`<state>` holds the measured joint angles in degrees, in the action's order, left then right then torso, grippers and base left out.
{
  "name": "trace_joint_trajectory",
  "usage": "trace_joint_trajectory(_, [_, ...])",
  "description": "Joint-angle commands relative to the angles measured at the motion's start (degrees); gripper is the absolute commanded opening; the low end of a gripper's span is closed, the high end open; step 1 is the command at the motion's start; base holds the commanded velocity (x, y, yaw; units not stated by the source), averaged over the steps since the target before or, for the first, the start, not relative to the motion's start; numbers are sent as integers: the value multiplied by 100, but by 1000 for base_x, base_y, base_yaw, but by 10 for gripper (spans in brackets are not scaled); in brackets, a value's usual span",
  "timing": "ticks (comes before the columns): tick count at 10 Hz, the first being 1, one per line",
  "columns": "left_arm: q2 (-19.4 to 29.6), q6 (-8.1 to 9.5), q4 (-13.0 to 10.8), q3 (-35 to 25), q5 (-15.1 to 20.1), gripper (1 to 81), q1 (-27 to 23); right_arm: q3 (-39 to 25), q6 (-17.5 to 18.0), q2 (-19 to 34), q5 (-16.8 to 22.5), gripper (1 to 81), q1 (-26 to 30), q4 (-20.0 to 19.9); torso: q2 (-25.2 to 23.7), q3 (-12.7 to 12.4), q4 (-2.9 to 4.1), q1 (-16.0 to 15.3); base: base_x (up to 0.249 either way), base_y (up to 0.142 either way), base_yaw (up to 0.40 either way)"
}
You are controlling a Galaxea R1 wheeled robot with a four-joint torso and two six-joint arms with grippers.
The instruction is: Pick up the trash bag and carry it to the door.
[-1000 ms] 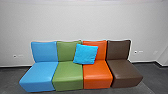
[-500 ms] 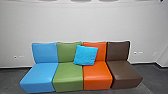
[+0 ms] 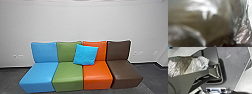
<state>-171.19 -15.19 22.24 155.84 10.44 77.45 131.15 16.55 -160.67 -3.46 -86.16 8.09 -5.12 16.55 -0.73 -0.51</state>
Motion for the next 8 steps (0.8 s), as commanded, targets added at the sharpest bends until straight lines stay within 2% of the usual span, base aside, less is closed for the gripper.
trace_joint_trajectory(1, [-117,-63,-35,227,486,10,-269,-64,-21,50,311,811,164,78,0,-312,0,0,0,0,0])
trace_joint_trajectory(3, [-275,-63,-35,482,486,10,-304,-64,-12,41,311,811,156,78,0,-556,0,0,0,0,0])
trace_joint_trajectory(4, [-293,-63,-35,500,486,10,-313,-46,-21,41,311,811,156,78,0,-350,0,2,0,0,0])
trace_joint_trajectory(5, [-311,-63,-35,500,486,10,-313,-2,-12,15,311,811,156,78,0,-472,0,6,0,0,0])
trace_joint_trajectory(8, [-319,-63,-35,500,486,10,-313,314,-21,-213,320,811,156,78,-5,-518,0,13,0,0,0])
